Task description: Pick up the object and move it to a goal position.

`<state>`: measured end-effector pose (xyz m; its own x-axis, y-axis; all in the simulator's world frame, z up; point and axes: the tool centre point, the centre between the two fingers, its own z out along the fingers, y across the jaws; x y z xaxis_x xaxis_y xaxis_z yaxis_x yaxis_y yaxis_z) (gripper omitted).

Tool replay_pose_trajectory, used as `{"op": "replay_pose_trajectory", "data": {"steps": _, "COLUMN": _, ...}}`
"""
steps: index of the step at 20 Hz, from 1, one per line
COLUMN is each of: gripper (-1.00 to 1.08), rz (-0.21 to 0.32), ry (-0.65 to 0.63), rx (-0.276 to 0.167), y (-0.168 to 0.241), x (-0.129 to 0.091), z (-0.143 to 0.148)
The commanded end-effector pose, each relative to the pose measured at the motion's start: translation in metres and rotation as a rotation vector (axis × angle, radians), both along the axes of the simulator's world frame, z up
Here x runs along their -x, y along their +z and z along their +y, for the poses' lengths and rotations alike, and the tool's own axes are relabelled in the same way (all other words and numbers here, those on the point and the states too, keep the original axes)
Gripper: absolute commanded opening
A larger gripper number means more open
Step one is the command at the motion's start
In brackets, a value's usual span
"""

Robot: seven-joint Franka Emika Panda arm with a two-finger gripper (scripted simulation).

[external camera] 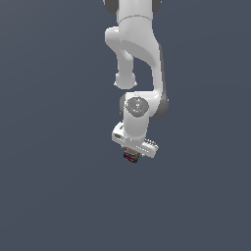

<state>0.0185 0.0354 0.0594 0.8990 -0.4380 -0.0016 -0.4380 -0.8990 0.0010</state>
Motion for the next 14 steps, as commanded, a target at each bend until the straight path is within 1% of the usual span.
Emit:
{"op": "replay_pose_trajectory", "data": {"steps": 1, "gripper": 1.00, "rz": -0.002, "ry": 0.000, "rx": 0.000, "y": -0.0015, "x": -0.0012, "z": 0.0002}}
{"op": "replay_pose_trajectory", "data": {"steps": 2, "gripper": -1.00, "rz": -0.002, "ry": 0.000, "rx": 0.000, "y": -0.0015, "x": -0.0012, "z": 0.0002}}
{"op": "replay_pose_trajectory", "data": {"steps": 14, "gripper": -1.00, "rz": -0.001, "ry": 0.000, "rx": -0.001, "y": 0.0002, "x": -0.0007, "z": 0.0005}}
